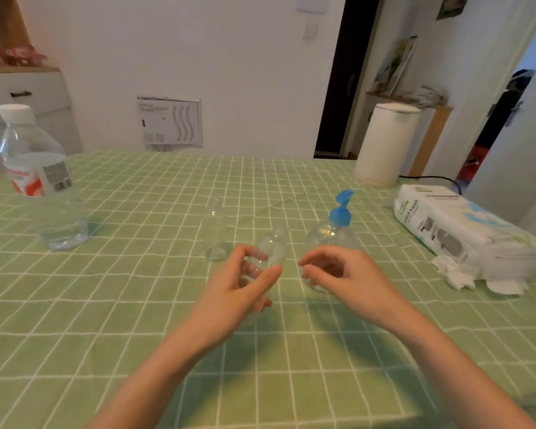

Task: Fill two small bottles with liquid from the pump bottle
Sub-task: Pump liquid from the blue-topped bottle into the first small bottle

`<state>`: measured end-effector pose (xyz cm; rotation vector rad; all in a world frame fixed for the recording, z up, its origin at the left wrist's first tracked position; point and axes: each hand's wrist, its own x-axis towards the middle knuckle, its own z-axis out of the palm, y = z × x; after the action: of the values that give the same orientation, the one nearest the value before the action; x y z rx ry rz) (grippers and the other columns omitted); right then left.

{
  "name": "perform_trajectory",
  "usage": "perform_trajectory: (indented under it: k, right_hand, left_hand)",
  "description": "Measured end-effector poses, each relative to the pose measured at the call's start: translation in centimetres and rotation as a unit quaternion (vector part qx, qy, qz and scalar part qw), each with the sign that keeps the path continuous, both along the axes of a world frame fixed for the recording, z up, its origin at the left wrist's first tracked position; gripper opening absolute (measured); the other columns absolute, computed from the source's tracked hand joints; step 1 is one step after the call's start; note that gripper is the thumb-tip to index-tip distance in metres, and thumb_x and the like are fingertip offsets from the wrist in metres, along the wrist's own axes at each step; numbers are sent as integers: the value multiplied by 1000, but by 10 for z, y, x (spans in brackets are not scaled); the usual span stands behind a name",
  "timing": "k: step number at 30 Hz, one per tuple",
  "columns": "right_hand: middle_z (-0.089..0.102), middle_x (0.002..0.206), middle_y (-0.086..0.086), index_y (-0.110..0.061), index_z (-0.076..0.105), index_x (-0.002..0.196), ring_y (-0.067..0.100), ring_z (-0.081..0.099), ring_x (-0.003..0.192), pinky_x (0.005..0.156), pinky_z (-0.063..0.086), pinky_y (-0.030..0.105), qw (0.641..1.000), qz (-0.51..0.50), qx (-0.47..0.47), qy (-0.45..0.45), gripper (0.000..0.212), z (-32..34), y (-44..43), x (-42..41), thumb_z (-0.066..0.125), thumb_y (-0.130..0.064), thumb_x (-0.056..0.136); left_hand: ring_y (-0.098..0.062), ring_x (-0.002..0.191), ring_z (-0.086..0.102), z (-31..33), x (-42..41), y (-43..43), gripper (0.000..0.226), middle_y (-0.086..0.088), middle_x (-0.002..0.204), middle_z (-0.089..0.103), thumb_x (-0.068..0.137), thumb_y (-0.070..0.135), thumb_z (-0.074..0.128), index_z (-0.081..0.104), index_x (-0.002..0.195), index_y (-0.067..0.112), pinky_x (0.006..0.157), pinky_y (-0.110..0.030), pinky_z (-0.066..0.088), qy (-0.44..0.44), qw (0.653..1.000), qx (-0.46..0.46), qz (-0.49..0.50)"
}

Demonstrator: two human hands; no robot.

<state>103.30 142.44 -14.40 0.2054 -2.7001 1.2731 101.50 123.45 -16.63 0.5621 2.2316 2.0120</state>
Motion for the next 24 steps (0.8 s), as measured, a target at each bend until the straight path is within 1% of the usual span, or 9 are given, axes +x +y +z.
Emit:
perform_trajectory:
  k: [2, 4, 6, 11, 14, 16, 18, 21, 24]
  right_hand:
    - [73, 78, 1, -29, 67, 80, 10, 67, 67, 72, 54, 25, 999, -26, 20, -10, 24, 9, 16, 2, 61, -7, 88]
    - [72, 71, -2, -26, 67, 73, 2, 63, 57, 63, 52, 16, 997, -62, 45, -17, 31, 17, 34, 0, 56, 0, 85]
    - [70, 66, -6, -22, 66, 68, -2, 60, 51, 53, 46, 11, 993, -98, 60, -22, 31, 24, 51, -6, 53, 1, 84]
    - [69, 67, -7, -19, 66, 70, 6, 61, 56, 53, 43, 18, 985, -172, 25, -7, 32, 49, 76, -35, 47, -4, 91]
    - [69, 73, -1, -16, 63, 78, 8, 60, 58, 51, 44, 16, 983, -181, -37, 5, 26, 66, 75, -60, 44, -12, 95]
    - [67, 72, 1, -15, 61, 80, 11, 59, 59, 55, 47, 20, 981, -180, -73, -4, 23, 73, 68, -78, 44, -18, 95]
    - [66, 70, 2, -14, 59, 84, 13, 59, 61, 60, 48, 25, 981, -177, -76, -26, 24, 78, 56, -93, 42, -26, 95]
    - [69, 69, 3, -12, 60, 92, 15, 60, 68, 63, 47, 28, 982, -170, -56, -67, 35, 82, 40, -114, 38, -39, 97]
    - [71, 72, 6, -10, 62, 98, 22, 63, 79, 67, 45, 30, 980, -148, -19, -130, 55, 83, 31, -127, 25, -51, 99]
  left_hand:
    - [-12, 65, 64, 6, -8, 19, 27, -13, 93, 63, 83, 35, 62, 53, 105, 22, 59, -19, 54, -9, 1000, -13, -15]
    - [-12, 65, 63, 10, -13, 35, 27, -9, 90, 61, 85, 31, 62, 53, 107, 19, 60, -20, 52, -16, 999, -17, -30]
    - [-10, 63, 62, 12, -17, 47, 28, -6, 87, 60, 86, 30, 62, 53, 109, 16, 57, -21, 49, -28, 999, -12, -40]
    - [-10, 61, 61, 18, -21, 63, 23, -6, 83, 64, 86, 29, 62, 55, 105, 19, 54, -19, 48, -44, 997, 9, -57]
    - [-6, 58, 62, 21, -24, 66, 22, -7, 85, 63, 86, 29, 62, 55, 104, 18, 55, -19, 49, -48, 997, 23, -61]
    - [-5, 57, 64, 23, -26, 68, 21, -5, 84, 63, 86, 30, 61, 56, 103, 20, 56, -21, 49, -47, 997, 28, -62]
    - [-6, 58, 65, 24, -28, 68, 20, -2, 83, 64, 86, 32, 61, 56, 102, 21, 57, -23, 49, -44, 997, 28, -62]
    - [-10, 60, 66, 25, -31, 69, 21, 1, 81, 66, 85, 35, 61, 58, 102, 23, 58, -26, 50, -41, 997, 18, -62]
    - [-14, 60, 68, 27, -34, 70, 22, 3, 76, 68, 82, 41, 62, 60, 99, 27, 51, -20, 50, -47, 996, 24, -67]
